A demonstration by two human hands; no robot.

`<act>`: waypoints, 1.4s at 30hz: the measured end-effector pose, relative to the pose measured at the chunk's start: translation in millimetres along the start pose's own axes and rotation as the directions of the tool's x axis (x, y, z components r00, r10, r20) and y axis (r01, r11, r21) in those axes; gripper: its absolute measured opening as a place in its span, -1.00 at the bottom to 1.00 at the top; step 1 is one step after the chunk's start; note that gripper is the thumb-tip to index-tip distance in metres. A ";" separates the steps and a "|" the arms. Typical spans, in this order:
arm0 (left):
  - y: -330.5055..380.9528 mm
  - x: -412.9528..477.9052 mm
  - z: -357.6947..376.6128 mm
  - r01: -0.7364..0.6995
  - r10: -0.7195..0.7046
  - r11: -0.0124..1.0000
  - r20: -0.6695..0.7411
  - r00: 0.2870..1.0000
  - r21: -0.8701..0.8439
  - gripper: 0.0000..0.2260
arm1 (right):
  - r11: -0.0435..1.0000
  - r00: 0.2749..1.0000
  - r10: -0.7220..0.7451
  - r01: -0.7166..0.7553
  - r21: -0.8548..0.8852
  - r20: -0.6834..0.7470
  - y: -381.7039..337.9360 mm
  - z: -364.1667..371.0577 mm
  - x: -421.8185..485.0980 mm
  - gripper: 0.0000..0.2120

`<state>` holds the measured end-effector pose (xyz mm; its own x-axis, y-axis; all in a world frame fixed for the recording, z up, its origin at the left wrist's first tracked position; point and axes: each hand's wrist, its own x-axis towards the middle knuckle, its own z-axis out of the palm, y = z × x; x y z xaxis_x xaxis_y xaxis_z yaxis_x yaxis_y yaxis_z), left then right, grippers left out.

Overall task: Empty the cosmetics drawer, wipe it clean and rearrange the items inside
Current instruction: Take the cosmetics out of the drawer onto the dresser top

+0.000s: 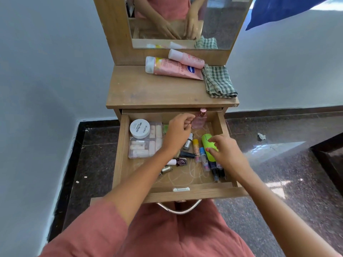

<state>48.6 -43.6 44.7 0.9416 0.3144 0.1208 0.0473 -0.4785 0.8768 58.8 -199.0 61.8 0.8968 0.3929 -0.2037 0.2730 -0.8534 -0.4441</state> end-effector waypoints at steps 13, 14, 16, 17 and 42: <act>6.7 27.4 43.4 0.035 -0.040 0.976 0.017 0.999 0.215 -0.67 | 0.926 0.991 0.040 -0.085 -0.369 -0.129 -4.3 31.4 -13.1 -0.69; 5.8 26.2 44.2 0.032 -0.036 0.976 0.015 0.999 0.214 -0.67 | 0.930 0.990 0.041 -0.087 -0.357 -0.135 -4.4 32.4 -11.6 -0.69; 2.7 23.6 45.9 0.031 -0.037 0.979 0.025 0.999 0.201 -0.69 | 0.941 0.991 0.053 -0.092 -0.324 -0.126 -5.0 32.2 -10.4 -0.68; 1.0 23.0 46.6 0.032 -0.039 0.981 0.035 0.999 0.190 -0.70 | 0.946 0.990 0.064 -0.100 -0.309 -0.124 -5.9 31.5 -10.0 -0.67; 51.3 2.6 -13.7 -0.005 0.003 1.000 -0.119 0.993 -0.018 -0.74 | 0.940 0.882 -0.082 0.224 0.259 -0.465 -28.1 -66.7 -1.3 -0.66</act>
<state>48.9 -56.1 96.3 0.8955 0.4079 0.1780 0.0363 -0.4656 0.8842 73.2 -198.4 132.7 0.9301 0.2571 0.2623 0.3671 -0.6252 -0.6888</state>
